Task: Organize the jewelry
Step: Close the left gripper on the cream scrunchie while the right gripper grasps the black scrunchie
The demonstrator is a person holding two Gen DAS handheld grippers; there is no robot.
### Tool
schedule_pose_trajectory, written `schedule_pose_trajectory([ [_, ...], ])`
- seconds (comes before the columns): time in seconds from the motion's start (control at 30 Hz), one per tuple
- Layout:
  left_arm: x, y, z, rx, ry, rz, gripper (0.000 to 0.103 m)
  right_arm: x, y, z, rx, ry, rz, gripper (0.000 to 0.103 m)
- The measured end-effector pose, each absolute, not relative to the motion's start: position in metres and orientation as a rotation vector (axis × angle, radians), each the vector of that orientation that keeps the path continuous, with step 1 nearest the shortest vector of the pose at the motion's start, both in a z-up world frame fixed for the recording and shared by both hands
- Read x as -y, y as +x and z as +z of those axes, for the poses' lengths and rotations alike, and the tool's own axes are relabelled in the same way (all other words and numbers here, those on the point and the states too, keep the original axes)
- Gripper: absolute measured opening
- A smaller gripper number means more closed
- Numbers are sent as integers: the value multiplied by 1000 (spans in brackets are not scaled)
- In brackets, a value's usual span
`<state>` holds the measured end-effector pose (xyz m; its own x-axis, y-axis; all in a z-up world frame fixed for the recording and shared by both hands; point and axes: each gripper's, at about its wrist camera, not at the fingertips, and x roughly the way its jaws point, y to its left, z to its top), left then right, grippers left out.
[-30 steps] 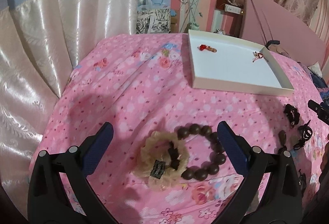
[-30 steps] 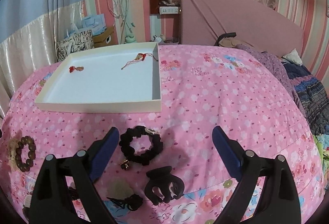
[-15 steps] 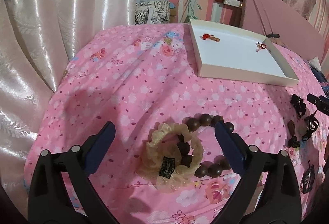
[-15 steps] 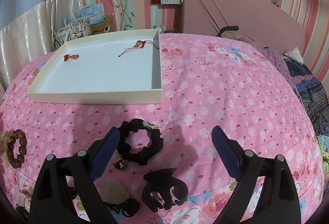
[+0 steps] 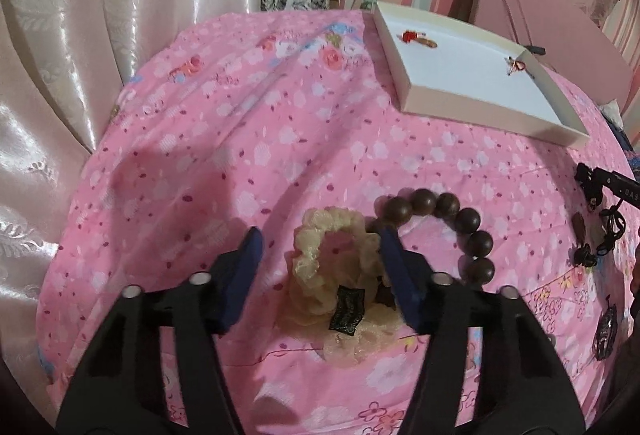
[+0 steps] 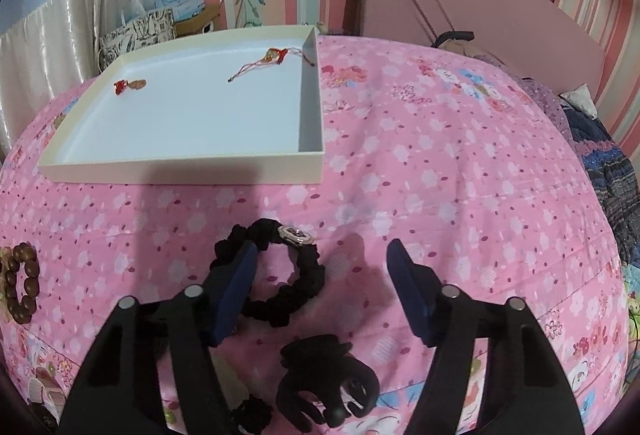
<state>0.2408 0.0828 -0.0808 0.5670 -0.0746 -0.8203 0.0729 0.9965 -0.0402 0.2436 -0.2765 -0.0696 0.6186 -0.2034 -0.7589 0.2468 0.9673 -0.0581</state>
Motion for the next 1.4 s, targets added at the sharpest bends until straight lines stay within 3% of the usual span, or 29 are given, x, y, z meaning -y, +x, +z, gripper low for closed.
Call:
schedule_pose_trajectory([
  [0.17,-83,241,-85,-975,-4,-100,54,274,250,-77,-898,49,-254,63],
  [0.27,-83,242,-86,-978,-13,-110,50,275,253,-80,-912,50,-252,59],
  [0.37,-90,248,-90,-1010,-39,-104,37,278,255,-82,-922,59,-249,57],
  [0.73,-86,251,-96,-1019,-17,-100,26,275,260,-86,-938,54,-233,44],
  [1.0,-85,252,-92,-1003,-10,-70,9,270,258,-84,-931,51,-202,12],
  [1.4,-75,248,-63,-919,-12,-54,8,281,250,-65,-861,108,-181,10],
])
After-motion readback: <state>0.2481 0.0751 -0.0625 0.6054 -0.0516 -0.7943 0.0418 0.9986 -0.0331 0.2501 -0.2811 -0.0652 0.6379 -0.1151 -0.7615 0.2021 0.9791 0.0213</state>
